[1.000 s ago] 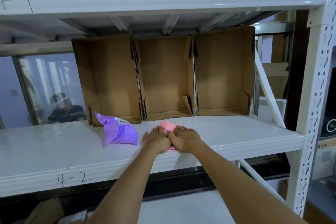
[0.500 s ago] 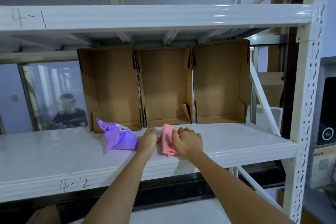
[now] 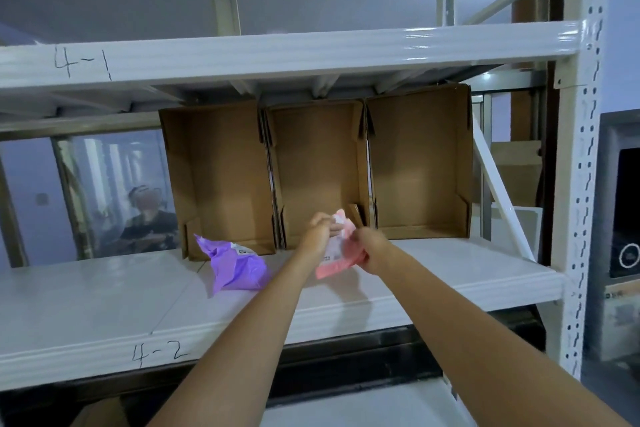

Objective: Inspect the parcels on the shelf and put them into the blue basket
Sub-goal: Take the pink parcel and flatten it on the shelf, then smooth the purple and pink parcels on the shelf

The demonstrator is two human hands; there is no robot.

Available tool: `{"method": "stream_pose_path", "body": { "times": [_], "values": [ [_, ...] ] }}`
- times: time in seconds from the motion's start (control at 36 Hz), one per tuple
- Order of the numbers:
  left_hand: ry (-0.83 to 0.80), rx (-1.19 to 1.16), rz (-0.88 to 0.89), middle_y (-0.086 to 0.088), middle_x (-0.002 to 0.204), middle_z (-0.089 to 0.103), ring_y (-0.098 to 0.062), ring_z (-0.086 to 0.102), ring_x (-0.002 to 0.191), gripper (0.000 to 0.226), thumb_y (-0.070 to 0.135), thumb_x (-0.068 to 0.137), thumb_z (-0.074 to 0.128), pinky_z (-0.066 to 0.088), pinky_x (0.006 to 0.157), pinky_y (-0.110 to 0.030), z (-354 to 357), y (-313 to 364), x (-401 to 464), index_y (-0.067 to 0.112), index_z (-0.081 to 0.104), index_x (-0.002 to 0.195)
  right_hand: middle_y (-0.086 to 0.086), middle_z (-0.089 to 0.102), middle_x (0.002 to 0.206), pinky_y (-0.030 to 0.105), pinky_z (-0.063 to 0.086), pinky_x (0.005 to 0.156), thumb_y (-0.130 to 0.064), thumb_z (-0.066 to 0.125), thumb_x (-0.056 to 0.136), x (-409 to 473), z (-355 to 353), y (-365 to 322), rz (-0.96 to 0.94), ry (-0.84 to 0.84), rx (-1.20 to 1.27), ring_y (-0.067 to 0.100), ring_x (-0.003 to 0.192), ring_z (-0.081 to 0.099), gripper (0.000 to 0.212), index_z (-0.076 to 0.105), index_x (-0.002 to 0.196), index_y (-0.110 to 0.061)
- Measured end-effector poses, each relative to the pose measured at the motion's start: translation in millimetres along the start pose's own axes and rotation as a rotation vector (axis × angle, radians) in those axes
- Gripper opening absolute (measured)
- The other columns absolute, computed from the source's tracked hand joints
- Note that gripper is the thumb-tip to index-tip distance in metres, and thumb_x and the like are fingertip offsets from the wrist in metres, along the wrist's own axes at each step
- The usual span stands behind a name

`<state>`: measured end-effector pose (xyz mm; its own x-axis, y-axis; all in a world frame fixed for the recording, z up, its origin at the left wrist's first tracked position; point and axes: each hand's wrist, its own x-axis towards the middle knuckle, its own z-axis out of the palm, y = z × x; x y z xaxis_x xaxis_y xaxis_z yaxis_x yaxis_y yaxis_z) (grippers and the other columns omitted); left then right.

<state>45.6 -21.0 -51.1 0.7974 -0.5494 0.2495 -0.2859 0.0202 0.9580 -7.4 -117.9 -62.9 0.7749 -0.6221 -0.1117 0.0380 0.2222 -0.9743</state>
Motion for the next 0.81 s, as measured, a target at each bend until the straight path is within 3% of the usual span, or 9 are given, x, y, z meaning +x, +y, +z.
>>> {"method": "stream_pose_path", "body": {
  "times": [0.06, 0.14, 0.28, 0.39, 0.47, 0.64, 0.81],
  "values": [
    [-0.030, 0.352, 0.031, -0.006, 0.094, 0.061, -0.019, 0.056, 0.084, 0.019, 0.011, 0.095, 0.041, 0.043, 0.071, -0.027, -3, -20, -3, 0.017, 0.057, 0.085, 0.020, 0.062, 0.098, 0.032, 0.055, 0.059, -0.004, 0.053, 0.092, -6, -14, 11, -0.003, 0.118, -0.250, 0.028, 0.076, 0.061, 0.024, 0.055, 0.115, 0.001],
    [-0.214, 0.899, -0.016, -0.012, 0.122, 0.056, -0.030, 0.054, 0.110, 0.031, 0.019, 0.097, 0.035, 0.043, 0.089, -0.034, -3, -53, -11, 0.007, 0.054, 0.118, 0.011, 0.062, 0.099, 0.034, 0.052, 0.078, -0.023, 0.061, 0.091, -11, -37, 25, -0.111, 0.244, -0.879, 0.021, 0.082, 0.060, 0.023, 0.056, 0.105, -0.005],
    [-0.247, 1.175, 0.030, -0.008, 0.156, 0.028, -0.025, 0.033, 0.139, 0.050, 0.033, 0.102, 0.022, 0.028, 0.113, -0.040, 5, -69, -19, 0.016, 0.027, 0.149, 0.008, 0.045, 0.140, 0.037, 0.046, 0.095, -0.028, 0.056, 0.094, -17, -48, 23, -0.387, 0.264, -1.477, 0.025, 0.127, 0.045, 0.057, 0.035, 0.143, -0.011],
    [-0.374, 1.227, 0.021, -0.003, 0.161, 0.011, -0.022, 0.011, 0.148, 0.051, 0.030, 0.104, 0.018, 0.010, 0.119, -0.046, 5, -63, -17, 0.018, 0.015, 0.154, 0.008, 0.021, 0.159, 0.044, 0.030, 0.113, -0.043, 0.030, 0.101, -14, -46, 36, -0.387, -0.058, -1.649, 0.027, 0.144, 0.024, 0.063, 0.019, 0.152, -0.009],
    [-0.375, 1.220, 0.004, -0.002, 0.162, 0.008, -0.021, 0.009, 0.149, 0.051, 0.030, 0.104, 0.019, 0.008, 0.120, -0.048, 7, -62, -16, 0.020, 0.014, 0.154, 0.006, -0.006, 0.164, 0.045, 0.013, 0.120, -0.049, 0.015, 0.102, -11, -45, 51, -0.315, -0.130, -1.683, 0.021, 0.151, -0.001, 0.068, 0.000, 0.156, -0.010],
    [-0.367, 1.230, 0.010, 0.004, 0.162, 0.000, -0.018, 0.002, 0.149, 0.051, 0.031, 0.104, 0.016, 0.004, 0.120, -0.048, 7, -68, -14, 0.024, 0.009, 0.154, 0.007, -0.011, 0.163, 0.043, 0.006, 0.122, -0.050, 0.010, 0.101, -6, -43, 53, -0.228, -0.115, -1.699, 0.020, 0.151, -0.007, 0.070, -0.008, 0.155, -0.010],
    [-0.316, 1.235, 0.024, 0.001, 0.162, 0.010, -0.019, 0.010, 0.148, 0.050, 0.031, 0.104, 0.017, 0.010, 0.120, -0.045, 9, -67, -19, 0.023, 0.016, 0.154, 0.005, -0.010, 0.163, 0.042, 0.005, 0.122, -0.046, 0.013, 0.102, -2, -45, 52, -0.233, -0.129, -1.708, 0.019, 0.151, -0.005, 0.067, -0.008, 0.155, -0.011]
  ]
}}
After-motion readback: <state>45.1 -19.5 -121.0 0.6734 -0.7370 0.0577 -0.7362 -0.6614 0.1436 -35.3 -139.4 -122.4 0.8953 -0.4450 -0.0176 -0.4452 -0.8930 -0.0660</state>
